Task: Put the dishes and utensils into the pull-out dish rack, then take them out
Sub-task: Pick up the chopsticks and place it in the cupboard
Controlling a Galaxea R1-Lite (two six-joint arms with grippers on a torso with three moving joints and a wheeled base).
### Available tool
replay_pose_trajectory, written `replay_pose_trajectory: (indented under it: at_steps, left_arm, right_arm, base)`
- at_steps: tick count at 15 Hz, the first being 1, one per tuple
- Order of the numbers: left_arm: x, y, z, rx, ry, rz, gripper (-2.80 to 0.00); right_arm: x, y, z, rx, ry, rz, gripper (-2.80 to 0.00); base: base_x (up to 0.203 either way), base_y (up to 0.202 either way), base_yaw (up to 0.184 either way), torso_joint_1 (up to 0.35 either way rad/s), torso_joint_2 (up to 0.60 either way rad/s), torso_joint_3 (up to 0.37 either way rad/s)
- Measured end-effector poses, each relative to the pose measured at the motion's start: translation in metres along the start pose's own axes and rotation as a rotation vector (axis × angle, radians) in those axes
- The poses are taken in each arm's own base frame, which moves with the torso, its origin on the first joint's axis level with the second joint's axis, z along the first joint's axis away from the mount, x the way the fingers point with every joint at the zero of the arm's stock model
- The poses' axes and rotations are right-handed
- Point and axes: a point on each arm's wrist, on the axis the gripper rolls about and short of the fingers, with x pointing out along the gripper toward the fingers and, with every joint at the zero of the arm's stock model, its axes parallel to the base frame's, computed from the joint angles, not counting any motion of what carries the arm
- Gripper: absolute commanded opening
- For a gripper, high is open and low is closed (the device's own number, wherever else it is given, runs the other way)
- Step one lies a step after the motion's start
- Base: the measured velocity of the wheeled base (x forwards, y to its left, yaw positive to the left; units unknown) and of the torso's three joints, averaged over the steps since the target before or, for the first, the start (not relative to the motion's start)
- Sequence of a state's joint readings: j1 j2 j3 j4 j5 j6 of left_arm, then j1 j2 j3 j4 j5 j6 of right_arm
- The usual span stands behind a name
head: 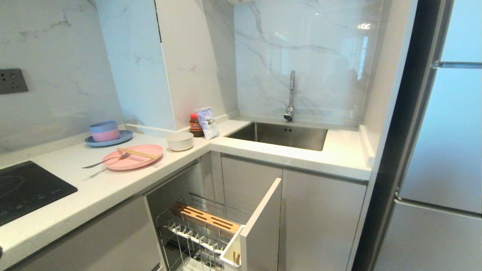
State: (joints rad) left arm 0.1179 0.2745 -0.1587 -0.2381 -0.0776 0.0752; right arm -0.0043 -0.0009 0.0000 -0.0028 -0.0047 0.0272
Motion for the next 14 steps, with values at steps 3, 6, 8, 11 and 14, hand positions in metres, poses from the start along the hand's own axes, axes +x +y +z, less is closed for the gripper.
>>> replay_pose_trajectory:
  at_steps: [3,6,8,11,14]
  left_arm:
    - [0.002,-0.002,-0.033,-0.035,0.062,-0.005,-2.80]
    - [-0.002,-0.003,-0.043,-0.067,0.099,-0.072,-2.80]
    - [-0.011,-0.003,-0.052,-0.059,0.102,-0.088,-2.80]
    - [-0.022,-0.003,-0.063,-0.075,0.096,-0.073,-2.80]
    - [-0.025,-0.003,-0.064,-0.104,0.070,-0.066,-2.80]
  right_arm:
    - [0.000,0.000,0.000,0.000,0.000,0.000,-2.80]
    - [0.000,0.000,0.000,0.000,0.000,0.000,-2.80]
    - [0.000,0.000,0.000,0.000,0.000,0.000,-2.80]
    - [0.000,0.000,0.000,0.000,0.000,0.000,-2.80]
    - [0.000,0.000,0.000,0.000,0.000,0.001,-2.80]
  base:
    - [0.000,0.000,0.000,0.000,0.00,0.000]
    - [0.000,0.000,0.000,0.000,0.00,0.000]
    - [0.000,0.000,0.000,0.000,0.00,0.000]
    - [0.000,0.000,0.000,0.000,0.00,0.000]
    - [0.000,0.000,0.000,0.000,0.00,0.000]
